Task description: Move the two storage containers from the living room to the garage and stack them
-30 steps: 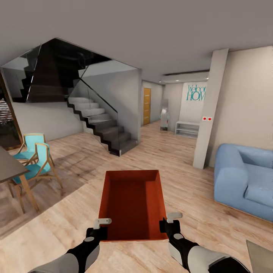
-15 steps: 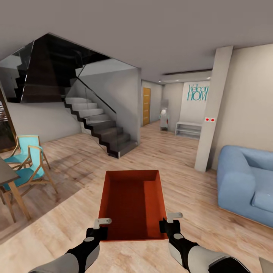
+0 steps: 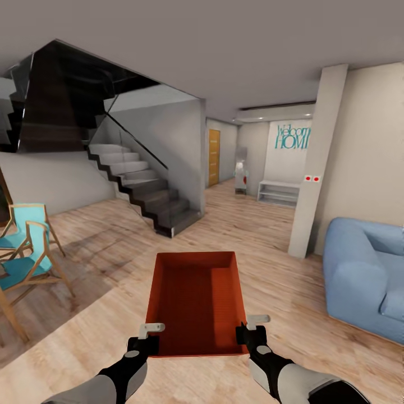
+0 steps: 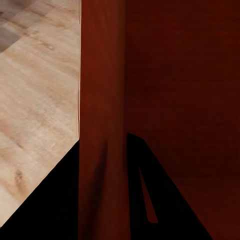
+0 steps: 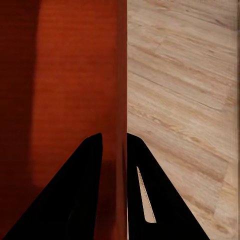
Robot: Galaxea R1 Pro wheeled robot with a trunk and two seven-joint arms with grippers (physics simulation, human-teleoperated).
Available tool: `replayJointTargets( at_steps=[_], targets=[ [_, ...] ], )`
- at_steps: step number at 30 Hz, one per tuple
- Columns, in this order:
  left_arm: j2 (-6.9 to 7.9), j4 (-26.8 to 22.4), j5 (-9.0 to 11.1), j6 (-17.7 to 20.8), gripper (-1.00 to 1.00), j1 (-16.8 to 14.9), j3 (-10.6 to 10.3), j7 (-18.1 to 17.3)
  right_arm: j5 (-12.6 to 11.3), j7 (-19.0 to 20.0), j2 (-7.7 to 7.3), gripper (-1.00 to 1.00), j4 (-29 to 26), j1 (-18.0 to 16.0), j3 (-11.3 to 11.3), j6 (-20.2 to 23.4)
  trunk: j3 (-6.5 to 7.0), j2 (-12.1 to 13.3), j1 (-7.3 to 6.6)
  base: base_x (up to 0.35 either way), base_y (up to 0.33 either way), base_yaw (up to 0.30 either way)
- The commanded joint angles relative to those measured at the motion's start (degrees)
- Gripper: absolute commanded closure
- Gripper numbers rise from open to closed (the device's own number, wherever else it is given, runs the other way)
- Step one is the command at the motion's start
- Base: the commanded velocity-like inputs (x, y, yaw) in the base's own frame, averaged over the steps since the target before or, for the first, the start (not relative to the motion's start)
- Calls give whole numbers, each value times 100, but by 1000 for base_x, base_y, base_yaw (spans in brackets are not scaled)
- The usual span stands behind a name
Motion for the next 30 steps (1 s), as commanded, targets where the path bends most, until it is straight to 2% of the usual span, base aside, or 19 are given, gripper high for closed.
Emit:
replayJointTargets(
  at_steps=[1, 18, 30],
  targets=[
    [-9, -1, 32, -12, 100, -4, 10, 43, -1, -13, 30, 100, 0, -9, -300, -10, -10, -9, 5, 321, 0, -191],
    [-11, -1, 32, -15, 100, -4, 10, 43, -2, 8, 30, 100, 1, -10, -302, -14, -10, -9, 5, 321, 0, -242],
    [-11, -1, 32, -18, 100, -4, 10, 43, 1, 3, 30, 100, 0, -10, -302, -9, -10, -9, 5, 321, 0, -13]
  ],
)
